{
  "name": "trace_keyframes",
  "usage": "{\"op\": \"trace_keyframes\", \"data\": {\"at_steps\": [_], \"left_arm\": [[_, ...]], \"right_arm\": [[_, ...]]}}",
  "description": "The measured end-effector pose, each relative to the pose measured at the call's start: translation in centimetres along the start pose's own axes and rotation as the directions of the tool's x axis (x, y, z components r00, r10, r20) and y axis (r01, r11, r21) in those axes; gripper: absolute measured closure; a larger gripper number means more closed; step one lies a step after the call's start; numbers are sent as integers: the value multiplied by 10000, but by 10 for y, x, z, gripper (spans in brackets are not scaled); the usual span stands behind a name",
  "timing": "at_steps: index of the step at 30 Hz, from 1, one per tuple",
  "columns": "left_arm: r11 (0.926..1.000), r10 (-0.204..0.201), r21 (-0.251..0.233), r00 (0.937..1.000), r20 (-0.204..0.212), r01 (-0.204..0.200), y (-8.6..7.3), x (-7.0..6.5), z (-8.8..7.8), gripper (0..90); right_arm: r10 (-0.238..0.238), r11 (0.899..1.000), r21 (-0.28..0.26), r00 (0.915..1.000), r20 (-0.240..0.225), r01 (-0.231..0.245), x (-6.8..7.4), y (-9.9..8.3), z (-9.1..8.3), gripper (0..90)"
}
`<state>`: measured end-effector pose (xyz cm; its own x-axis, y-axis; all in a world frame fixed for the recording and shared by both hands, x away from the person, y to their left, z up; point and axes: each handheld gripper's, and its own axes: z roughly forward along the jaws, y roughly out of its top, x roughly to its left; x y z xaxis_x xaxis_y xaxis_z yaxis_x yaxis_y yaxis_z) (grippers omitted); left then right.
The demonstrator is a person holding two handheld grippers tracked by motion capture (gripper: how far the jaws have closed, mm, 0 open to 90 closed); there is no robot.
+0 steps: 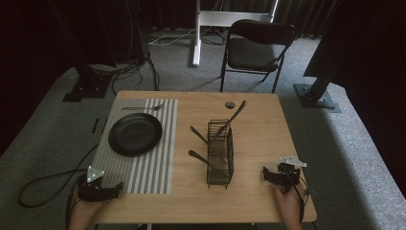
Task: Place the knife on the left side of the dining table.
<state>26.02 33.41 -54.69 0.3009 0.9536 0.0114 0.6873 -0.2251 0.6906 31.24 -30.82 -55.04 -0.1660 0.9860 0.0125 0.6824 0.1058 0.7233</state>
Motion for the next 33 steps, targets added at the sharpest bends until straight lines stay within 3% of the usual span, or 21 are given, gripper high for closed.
{"op": "trace_keyframes", "data": {"at_steps": [14,21,26,30,32,33], "left_arm": [[9999,-162,-28,9998,-104,161,-1,-2,-1,5],[10000,-42,-2,10000,-11,42,-2,1,-3,28],[10000,11,24,9994,359,-11,-1,3,-4,28],[9995,-318,-51,9961,822,323,1,3,-5,29],[9999,-67,-122,9976,685,75,4,-1,-8,30],[9997,15,-228,9959,902,6,7,-2,-10,30]], "right_arm": [[-5,10000,1,10000,2,5,0,0,0,118],[3,10000,-3,10000,-2,-3,0,0,0,118],[2,10000,-6,10000,2,-2,0,0,0,118],[-3,10000,-2,10000,5,3,0,0,0,117],[4,10000,-5,10000,2,-4,0,0,0,117],[7,10000,-3,10000,1,-7,0,0,0,117]]}}
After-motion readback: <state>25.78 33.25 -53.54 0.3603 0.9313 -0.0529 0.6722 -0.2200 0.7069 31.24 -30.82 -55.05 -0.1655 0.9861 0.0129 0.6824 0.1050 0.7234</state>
